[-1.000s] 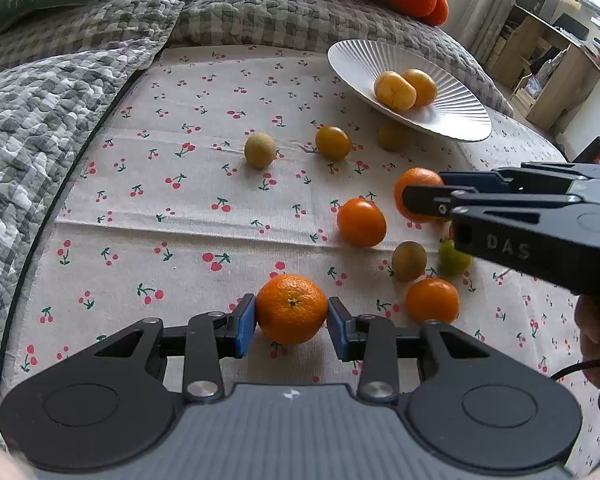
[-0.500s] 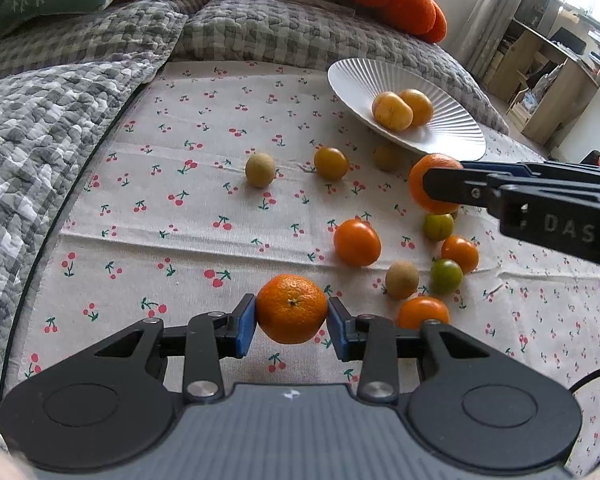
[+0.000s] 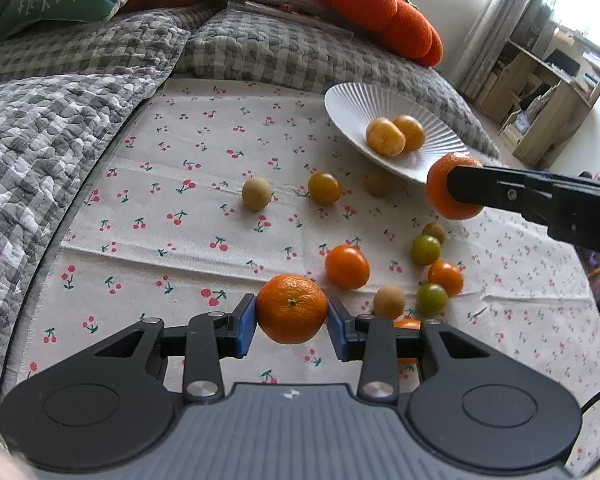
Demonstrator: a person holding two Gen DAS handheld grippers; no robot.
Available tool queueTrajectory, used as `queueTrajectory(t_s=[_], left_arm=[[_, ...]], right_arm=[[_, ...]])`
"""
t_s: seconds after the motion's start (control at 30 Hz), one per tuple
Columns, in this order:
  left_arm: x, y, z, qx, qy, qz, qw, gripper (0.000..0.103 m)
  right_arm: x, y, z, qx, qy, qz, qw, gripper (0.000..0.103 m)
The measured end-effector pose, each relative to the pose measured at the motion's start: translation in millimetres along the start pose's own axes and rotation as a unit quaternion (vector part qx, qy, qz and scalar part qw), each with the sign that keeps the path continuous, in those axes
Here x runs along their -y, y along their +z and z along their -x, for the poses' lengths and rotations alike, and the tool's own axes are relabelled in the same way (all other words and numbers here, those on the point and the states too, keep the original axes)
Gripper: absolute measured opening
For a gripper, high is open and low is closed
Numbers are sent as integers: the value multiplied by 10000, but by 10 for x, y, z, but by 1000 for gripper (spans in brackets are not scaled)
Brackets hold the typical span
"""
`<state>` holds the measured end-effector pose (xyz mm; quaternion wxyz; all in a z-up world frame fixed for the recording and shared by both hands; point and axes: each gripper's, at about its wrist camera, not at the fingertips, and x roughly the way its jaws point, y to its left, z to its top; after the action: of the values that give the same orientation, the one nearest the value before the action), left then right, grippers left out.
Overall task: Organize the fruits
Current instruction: 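Carry both held mandarins up and over to the white plate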
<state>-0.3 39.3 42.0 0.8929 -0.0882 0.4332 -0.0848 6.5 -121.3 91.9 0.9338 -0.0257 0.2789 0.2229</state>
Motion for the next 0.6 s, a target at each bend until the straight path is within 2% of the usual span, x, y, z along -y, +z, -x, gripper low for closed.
queueTrajectory(t_s=[0.4, 0.6], left_arm=[[-10, 83, 152, 322, -299, 163, 9989, 26], [19, 99, 204, 512, -359, 64, 9980, 26]], right_arm=[[49, 66, 187, 225, 145, -124, 9996, 27], [64, 76, 256, 343, 216, -89, 9991, 27]])
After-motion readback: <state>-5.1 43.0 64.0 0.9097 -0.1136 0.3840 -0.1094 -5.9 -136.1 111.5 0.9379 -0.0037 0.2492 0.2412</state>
